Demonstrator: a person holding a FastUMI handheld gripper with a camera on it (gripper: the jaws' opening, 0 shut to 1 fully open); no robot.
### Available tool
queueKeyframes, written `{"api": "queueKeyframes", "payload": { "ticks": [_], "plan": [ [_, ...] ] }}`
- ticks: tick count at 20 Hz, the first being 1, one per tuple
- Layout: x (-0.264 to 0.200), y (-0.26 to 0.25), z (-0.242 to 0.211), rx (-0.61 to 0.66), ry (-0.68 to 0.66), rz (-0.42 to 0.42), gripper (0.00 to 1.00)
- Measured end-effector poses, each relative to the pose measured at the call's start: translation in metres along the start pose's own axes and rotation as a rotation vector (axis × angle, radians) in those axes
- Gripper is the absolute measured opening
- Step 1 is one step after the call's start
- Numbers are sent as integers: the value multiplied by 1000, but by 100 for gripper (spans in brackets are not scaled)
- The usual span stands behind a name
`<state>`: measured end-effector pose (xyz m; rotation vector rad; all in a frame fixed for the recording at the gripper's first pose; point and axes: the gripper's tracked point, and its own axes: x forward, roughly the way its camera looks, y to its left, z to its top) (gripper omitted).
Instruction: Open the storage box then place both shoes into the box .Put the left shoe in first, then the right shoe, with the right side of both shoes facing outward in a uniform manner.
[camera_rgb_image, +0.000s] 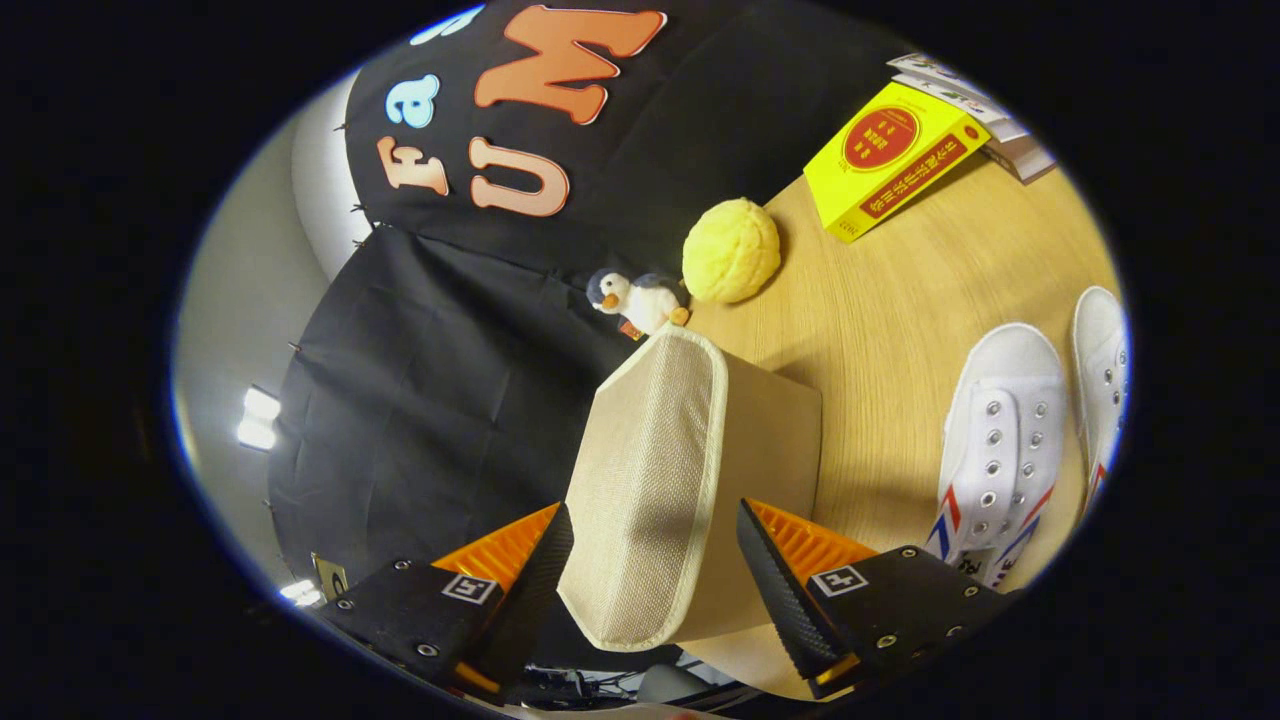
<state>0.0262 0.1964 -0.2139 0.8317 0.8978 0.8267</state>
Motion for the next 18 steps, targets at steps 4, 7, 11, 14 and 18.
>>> {"api": "queueKeyframes", "payload": {
  "ticks": [4, 7, 11, 14, 18],
  "plan": [
    [14, 7, -16, 61, 82, 76, 98],
    [20, 11, -20, 109, 108, 118, 98],
    [9, 22, -18, 131, 111, 164, 95],
    [-5, 29, -11, 152, 95, 180, 84],
    [-27, 59, -4, 119, 32, 225, 51]
  ]
}}
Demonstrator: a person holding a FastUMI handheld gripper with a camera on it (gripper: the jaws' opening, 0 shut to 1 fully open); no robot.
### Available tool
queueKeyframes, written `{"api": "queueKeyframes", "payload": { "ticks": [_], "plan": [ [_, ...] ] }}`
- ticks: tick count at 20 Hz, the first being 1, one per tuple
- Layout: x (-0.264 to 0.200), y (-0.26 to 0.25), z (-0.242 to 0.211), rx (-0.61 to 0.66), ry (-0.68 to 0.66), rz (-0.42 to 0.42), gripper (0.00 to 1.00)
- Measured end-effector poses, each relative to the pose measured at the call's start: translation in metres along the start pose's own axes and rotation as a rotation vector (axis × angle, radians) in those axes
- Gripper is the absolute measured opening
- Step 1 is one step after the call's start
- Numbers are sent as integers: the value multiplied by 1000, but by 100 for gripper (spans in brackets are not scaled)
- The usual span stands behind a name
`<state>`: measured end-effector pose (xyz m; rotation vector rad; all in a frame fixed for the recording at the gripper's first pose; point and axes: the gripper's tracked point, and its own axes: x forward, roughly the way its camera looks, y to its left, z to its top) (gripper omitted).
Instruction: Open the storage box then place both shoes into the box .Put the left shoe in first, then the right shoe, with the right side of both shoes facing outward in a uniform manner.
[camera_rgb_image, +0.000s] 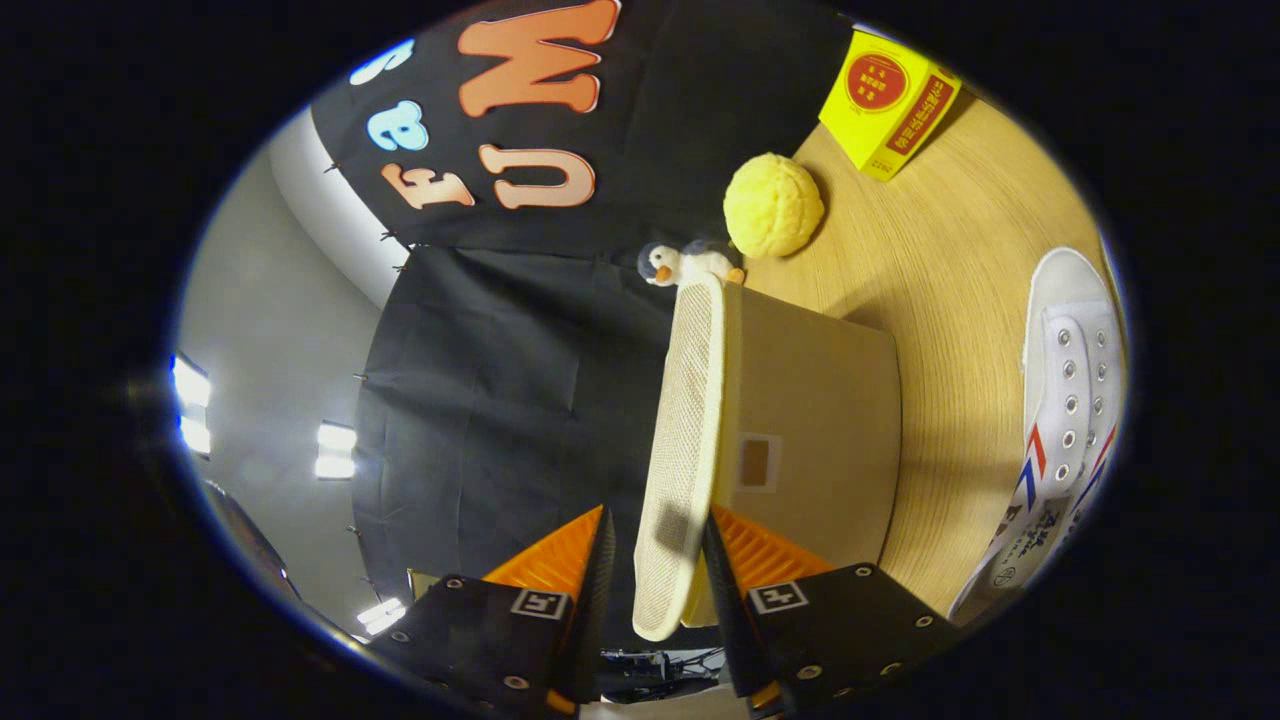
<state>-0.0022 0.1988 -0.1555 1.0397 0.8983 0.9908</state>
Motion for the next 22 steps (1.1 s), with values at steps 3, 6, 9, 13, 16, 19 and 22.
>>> {"api": "queueKeyframes", "payload": {
  "ticks": [3, 6, 9, 13, 16, 19, 22],
  "plan": [
    [2, 1, 1, -40, -52, -83, 13],
    [5, 26, 2, -59, -98, -92, 2],
    [14, 52, 0, -95, -126, -90, 2],
    [39, 94, -2, -124, -156, -56, 2],
    [61, 120, -7, -144, -162, -42, 3],
    [87, 143, -12, -167, -162, -29, 3],
    [117, 161, -22, -174, -157, -12, 3]
  ]
}}
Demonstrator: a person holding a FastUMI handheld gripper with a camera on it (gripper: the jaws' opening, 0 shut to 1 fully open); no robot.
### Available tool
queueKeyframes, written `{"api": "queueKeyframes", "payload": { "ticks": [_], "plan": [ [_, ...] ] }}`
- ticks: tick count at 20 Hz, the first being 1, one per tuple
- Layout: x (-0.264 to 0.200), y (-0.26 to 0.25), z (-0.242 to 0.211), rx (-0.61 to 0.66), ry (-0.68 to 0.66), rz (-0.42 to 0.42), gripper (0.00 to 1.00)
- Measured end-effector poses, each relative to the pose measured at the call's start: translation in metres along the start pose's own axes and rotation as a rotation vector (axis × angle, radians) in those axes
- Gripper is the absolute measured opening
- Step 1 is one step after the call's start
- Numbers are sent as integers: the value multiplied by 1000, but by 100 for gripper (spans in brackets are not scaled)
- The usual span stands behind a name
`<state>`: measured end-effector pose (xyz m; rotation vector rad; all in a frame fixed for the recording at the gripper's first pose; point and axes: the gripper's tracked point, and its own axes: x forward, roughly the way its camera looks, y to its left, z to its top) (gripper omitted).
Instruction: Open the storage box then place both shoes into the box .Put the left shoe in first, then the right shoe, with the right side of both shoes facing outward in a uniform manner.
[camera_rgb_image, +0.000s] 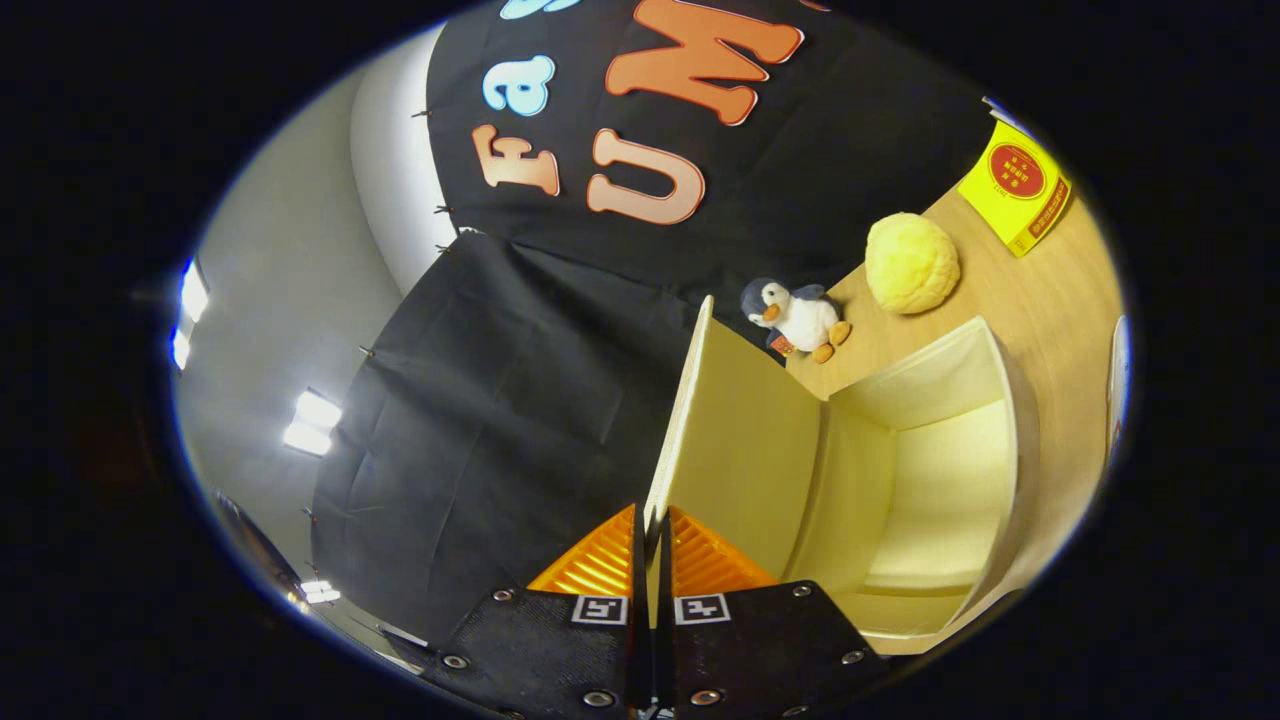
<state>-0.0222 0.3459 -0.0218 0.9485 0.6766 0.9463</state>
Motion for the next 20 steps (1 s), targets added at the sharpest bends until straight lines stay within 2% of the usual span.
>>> {"api": "queueKeyframes", "payload": {
  "ticks": [6, 12, 14, 15, 16, 17, 19, 20],
  "plan": [
    [57, 19, -25, -14, 16, -15, 3],
    [91, 20, -43, -83, 44, -76, 13],
    [92, 14, -45, -94, 46, -102, 25],
    [91, 9, -45, -104, 47, -126, 45],
    [92, 3, -47, -116, 48, -151, 55],
    [90, -6, -47, -142, 48, -188, 72],
    [82, -24, -47, -203, 50, -259, 87],
    [77, -32, -47, -221, 50, -289, 91]
  ]
}}
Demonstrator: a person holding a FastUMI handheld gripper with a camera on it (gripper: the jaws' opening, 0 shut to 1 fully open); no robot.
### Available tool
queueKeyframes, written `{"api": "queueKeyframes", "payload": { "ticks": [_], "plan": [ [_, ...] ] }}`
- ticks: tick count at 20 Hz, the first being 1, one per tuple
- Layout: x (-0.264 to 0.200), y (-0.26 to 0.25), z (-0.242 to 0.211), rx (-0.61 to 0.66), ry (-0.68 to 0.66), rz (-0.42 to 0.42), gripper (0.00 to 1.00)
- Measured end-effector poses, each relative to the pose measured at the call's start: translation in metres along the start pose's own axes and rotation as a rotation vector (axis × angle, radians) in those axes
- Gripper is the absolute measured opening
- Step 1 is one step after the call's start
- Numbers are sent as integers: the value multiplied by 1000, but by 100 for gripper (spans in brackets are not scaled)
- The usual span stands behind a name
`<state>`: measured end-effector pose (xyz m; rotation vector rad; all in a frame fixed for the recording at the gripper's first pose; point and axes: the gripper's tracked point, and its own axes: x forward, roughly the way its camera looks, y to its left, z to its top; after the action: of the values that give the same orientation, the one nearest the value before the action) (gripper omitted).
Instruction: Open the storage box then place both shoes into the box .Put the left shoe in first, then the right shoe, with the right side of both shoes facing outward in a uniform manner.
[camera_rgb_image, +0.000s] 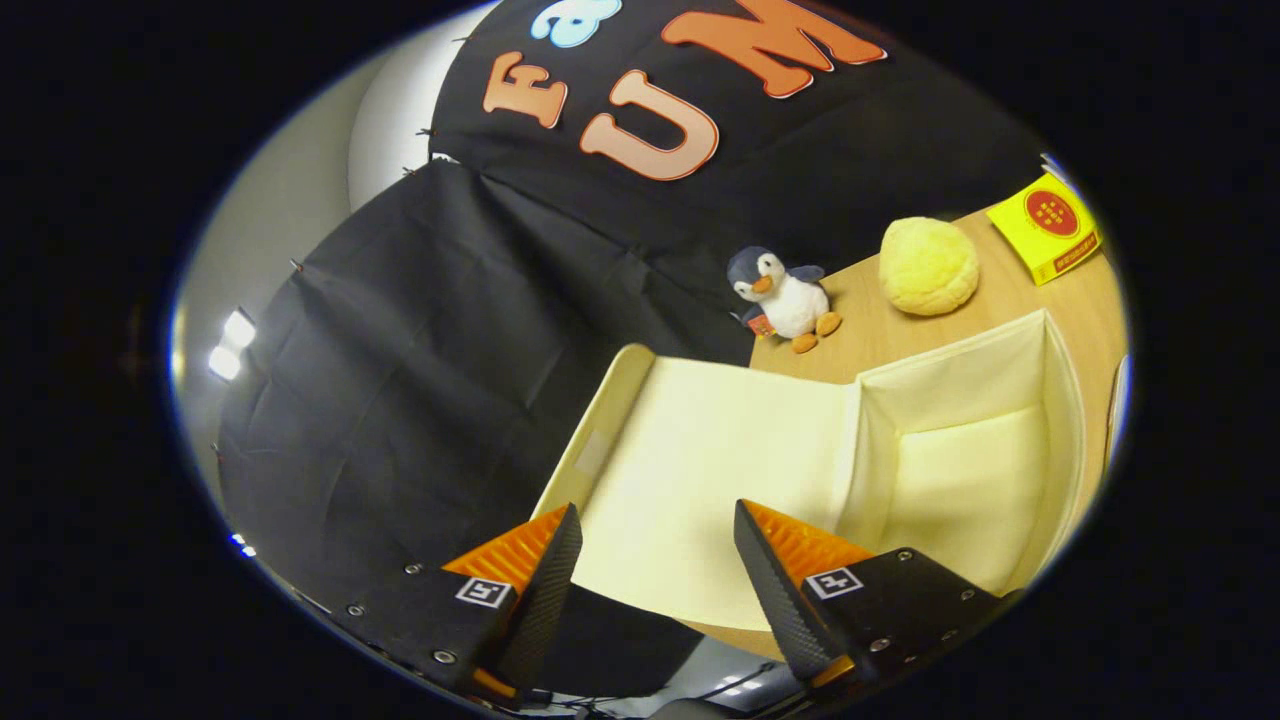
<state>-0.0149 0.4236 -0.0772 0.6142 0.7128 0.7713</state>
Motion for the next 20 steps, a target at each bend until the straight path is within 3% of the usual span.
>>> {"api": "queueKeyframes", "payload": {
  "ticks": [1, 9, 17, 20],
  "plan": [
    [-2, -7, 1, -10, -6, -19, 96],
    [-45, -52, 25, 0, -111, -107, 98],
    [-119, -129, 39, 27, -192, -272, 98],
    [-160, -167, 47, 24, -240, -370, 98]
  ]
}}
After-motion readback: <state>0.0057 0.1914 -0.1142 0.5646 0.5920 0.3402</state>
